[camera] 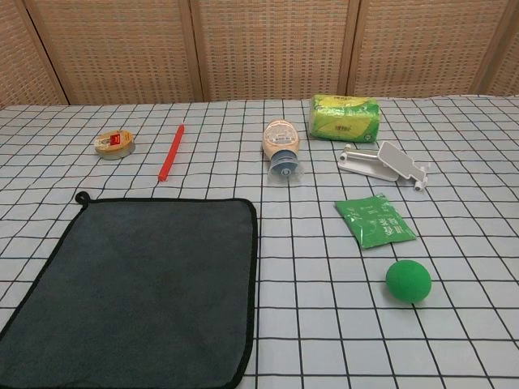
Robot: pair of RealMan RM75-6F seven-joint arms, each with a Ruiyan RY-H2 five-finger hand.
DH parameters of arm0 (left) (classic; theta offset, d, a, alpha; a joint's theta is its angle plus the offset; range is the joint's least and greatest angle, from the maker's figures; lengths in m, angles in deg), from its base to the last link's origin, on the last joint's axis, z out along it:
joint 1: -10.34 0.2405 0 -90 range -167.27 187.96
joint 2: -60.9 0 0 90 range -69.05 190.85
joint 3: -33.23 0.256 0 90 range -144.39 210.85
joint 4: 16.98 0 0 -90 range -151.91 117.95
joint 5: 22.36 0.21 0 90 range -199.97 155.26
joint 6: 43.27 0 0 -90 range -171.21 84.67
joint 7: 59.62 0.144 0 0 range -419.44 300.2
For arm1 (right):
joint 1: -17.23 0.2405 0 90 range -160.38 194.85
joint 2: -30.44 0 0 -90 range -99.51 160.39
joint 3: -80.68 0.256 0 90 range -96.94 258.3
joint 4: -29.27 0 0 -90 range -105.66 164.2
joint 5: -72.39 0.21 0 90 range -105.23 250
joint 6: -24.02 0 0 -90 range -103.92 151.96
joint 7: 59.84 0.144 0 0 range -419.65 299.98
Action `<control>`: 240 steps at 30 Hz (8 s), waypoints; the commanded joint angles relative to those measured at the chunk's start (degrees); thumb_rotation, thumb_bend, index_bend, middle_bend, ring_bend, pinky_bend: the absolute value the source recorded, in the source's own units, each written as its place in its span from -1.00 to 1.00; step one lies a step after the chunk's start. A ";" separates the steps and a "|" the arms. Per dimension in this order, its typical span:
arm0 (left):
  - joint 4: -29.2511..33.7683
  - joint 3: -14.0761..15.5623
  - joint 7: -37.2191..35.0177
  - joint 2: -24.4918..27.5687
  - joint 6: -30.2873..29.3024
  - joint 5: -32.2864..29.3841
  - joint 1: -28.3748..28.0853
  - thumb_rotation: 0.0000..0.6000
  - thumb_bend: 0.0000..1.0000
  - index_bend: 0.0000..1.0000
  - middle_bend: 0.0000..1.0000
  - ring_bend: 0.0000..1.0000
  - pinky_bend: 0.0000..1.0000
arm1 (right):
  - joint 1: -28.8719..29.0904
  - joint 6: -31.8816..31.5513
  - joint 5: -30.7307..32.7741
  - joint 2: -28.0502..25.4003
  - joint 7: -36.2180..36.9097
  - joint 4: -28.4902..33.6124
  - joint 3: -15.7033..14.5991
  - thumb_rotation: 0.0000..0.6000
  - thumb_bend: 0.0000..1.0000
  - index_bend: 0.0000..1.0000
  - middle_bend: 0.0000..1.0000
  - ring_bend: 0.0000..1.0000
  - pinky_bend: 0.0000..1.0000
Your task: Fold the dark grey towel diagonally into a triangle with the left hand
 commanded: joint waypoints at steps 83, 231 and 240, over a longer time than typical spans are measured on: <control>-48.66 -13.11 12.42 -50.84 52.09 -43.21 -58.29 1.00 -0.15 -0.10 -1.00 -1.00 -1.00 | 1.89 7.01 11.90 0.19 3.70 -4.74 3.72 1.00 -1.00 -0.91 -1.00 -1.00 -1.00; -21.13 16.47 -3.98 -16.69 28.08 5.22 -21.18 1.00 -0.11 0.31 -1.00 -1.00 -1.00 | -0.59 0.97 3.80 -2.65 6.75 -0.31 1.56 1.00 -1.00 -0.91 -1.00 -1.00 -1.00; -21.30 16.26 -3.99 -16.61 28.33 5.62 -20.82 1.00 -0.11 0.31 -1.00 -1.00 -1.00 | -0.61 0.88 3.82 -2.67 6.82 -0.31 1.59 1.00 -1.00 -0.91 -1.00 -1.00 -1.00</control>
